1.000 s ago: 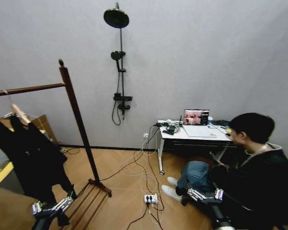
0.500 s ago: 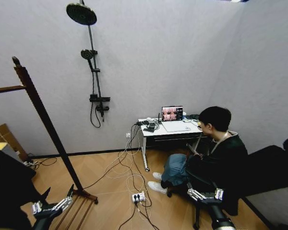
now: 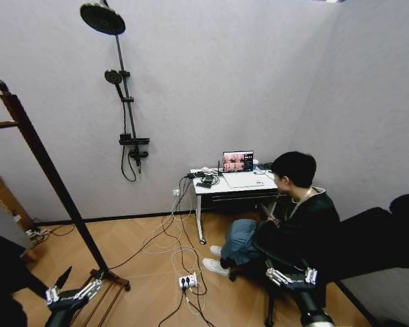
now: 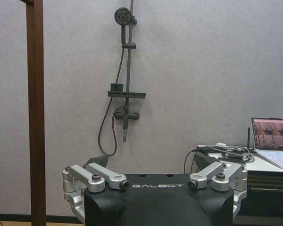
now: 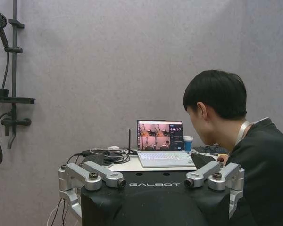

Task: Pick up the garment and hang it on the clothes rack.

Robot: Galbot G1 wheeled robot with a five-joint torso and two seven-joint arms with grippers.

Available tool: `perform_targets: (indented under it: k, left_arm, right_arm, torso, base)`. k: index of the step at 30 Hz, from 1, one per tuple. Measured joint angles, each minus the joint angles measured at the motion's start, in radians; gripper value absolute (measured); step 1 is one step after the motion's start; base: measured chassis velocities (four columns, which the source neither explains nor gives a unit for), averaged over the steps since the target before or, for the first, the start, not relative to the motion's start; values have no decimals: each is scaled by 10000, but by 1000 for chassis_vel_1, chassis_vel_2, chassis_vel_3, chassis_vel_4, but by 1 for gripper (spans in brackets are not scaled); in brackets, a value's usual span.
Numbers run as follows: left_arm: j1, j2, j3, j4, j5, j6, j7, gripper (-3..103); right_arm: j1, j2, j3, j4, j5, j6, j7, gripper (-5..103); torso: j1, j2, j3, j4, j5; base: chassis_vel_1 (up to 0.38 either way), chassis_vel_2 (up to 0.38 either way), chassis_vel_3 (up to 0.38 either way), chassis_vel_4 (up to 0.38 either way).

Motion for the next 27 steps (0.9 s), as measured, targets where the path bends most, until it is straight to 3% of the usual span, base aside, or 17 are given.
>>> perform_targets:
  k: [1,27]
  left_arm:
    - [0,0,0,0,0,0,0,100]
    - [0,0,-2,0,0,0,-5,100]
  right_arm:
    - [-1,0,0,0,0,0,0,100]
    - [0,3,-1,0,0,0,-1,100]
  torso:
    - [-1,1,0,-2,-12]
    - [0,1,0,0,-7]
  base:
    - [-72,-74,14,40]
    - [4,1,-3,-3]
